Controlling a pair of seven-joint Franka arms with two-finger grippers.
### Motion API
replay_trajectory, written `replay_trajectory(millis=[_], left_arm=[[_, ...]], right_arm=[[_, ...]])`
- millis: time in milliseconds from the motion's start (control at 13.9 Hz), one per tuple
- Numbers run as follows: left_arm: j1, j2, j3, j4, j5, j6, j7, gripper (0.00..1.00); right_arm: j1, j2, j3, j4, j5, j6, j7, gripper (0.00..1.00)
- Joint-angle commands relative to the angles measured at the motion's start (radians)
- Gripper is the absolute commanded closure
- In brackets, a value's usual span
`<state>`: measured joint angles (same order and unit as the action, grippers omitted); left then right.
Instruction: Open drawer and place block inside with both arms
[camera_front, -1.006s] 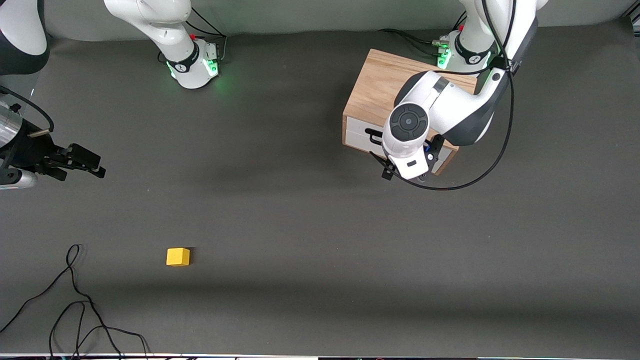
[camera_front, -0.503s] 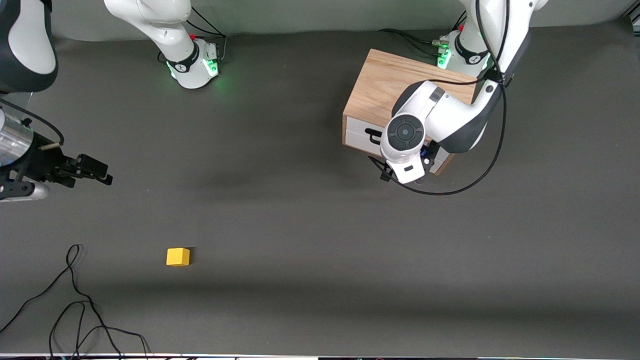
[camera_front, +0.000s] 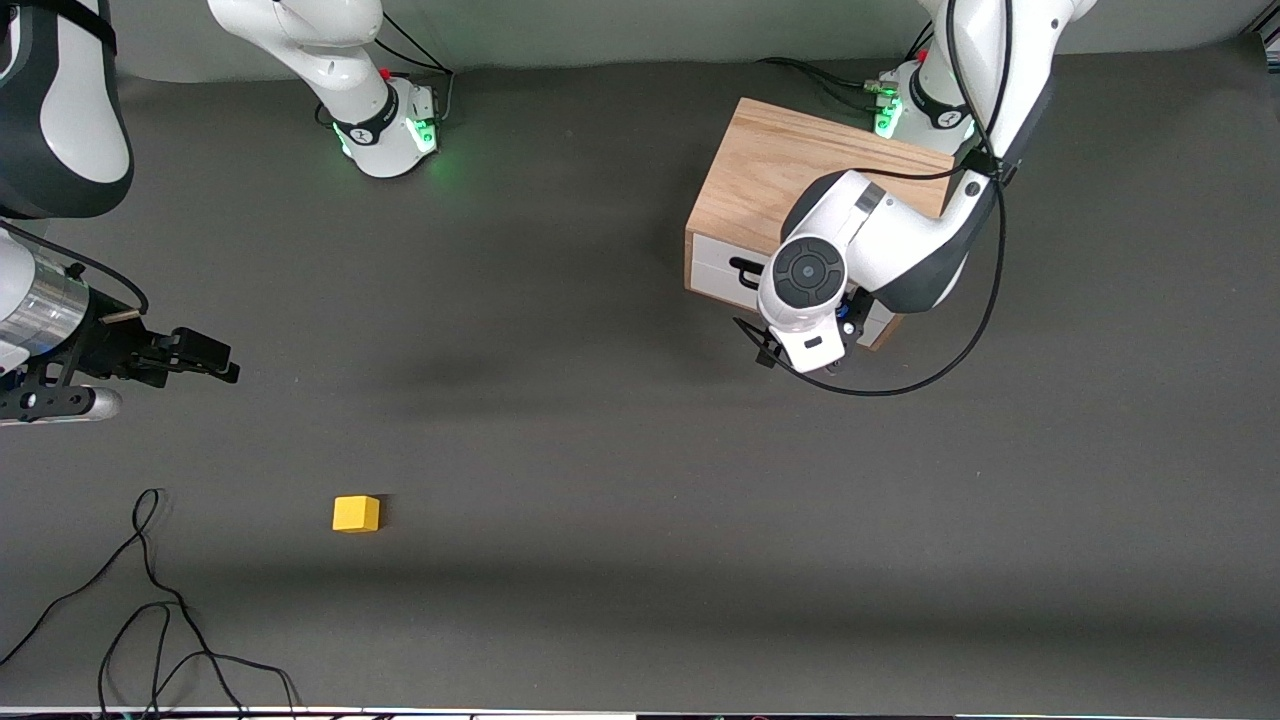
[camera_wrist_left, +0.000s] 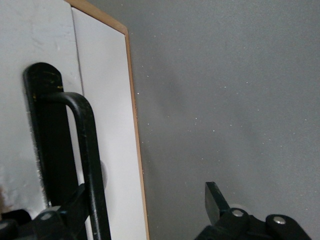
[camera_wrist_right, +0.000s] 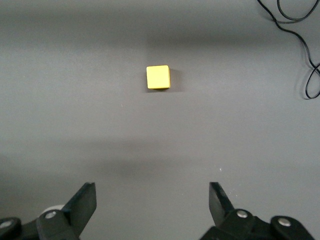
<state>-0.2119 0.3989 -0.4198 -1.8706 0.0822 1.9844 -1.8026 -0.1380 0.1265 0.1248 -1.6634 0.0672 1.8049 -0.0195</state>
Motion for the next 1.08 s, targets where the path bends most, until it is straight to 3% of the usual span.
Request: replay_trajectory(millis=[0,575,1006], left_arm=[[-0.004,0.04,0.004,0.062,0.001,0.008,-0.004,0.0],[-0.006,0.146,0.004,0.231,0.031,0.005,-0.004,0.0],[-0.007,0.215,0.004,0.34,0.073,0.01,-0.004,0.0]], right_arm=[[0.008,-0.007,-0.008,-0.012,0.002,0.014,-0.017,0.0],[0.023,0.015,-0.005,-0.009,-0.046,0.033,-0.017,0.0],[0.037,0.094,-0.005,-0.009,-0.049,0.146,-0.014,0.0]])
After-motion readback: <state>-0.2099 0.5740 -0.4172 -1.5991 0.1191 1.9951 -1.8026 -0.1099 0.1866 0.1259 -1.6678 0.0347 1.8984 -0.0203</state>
